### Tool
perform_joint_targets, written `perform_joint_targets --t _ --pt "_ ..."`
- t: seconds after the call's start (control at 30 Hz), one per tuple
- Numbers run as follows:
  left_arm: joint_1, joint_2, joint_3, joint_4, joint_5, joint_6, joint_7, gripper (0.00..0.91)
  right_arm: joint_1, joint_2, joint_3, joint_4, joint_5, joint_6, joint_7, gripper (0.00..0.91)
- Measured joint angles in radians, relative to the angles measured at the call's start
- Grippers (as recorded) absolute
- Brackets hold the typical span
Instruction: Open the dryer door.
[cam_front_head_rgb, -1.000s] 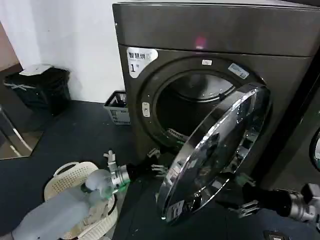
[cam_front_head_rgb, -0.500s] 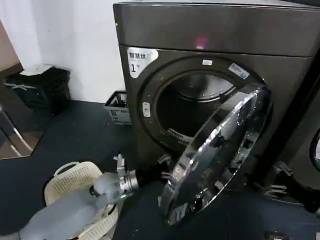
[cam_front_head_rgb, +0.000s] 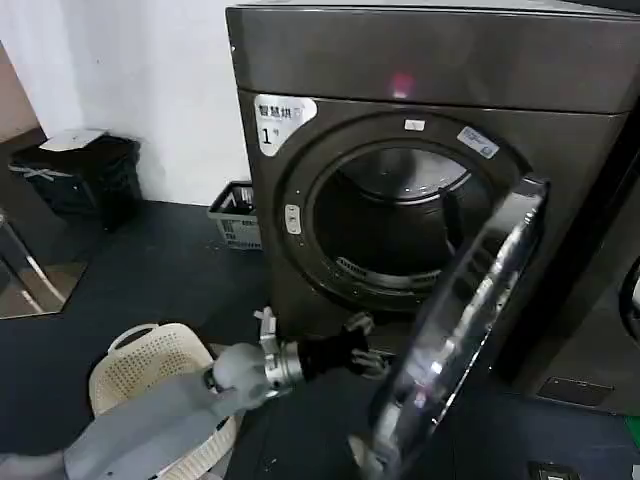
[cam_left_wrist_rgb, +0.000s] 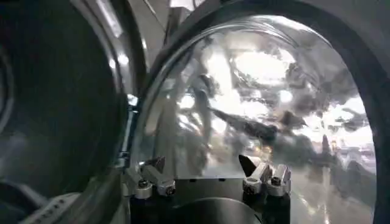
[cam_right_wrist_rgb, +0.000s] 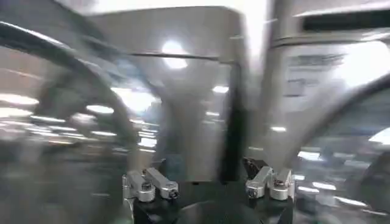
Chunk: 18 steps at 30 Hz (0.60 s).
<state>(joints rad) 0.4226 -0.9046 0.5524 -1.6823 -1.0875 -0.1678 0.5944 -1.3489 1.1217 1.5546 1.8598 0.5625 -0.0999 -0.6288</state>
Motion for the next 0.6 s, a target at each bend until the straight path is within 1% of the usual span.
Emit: perform_joint_targets --t 0.23,0.27,0.37,0.53,0.6 --pt "-0.042 -0.045 0.052 0.015 -0.003 -0.001 -0.013 0.907 -0.034 -0.009 0.149 -0.006 -0.083 0.007 0.143 0.907" --pt "-0.047 -0.053 0.059 0.017 -0.003 0.0 -0.015 0.907 -0.04 -0.011 0.169 -0.006 -0.089 0.0 0.158 0.907" --pt "-0.069 -0.075 0.083 0.023 -0.004 0.0 -0.023 0.907 -0.06 -0.025 0.234 0.0 -0.102 -0.054 0.212 0.907" --pt "-0.104 -0.114 0.129 0.046 0.012 -0.005 -0.053 0.907 -0.08 -0.042 0.333 -0.01 -0.185 -0.054 0.262 0.907" --pt "-0.119 -0.129 0.147 0.054 0.011 -0.005 -0.058 0.907 -0.088 -0.048 0.372 -0.007 -0.2 -0.058 0.304 0.907"
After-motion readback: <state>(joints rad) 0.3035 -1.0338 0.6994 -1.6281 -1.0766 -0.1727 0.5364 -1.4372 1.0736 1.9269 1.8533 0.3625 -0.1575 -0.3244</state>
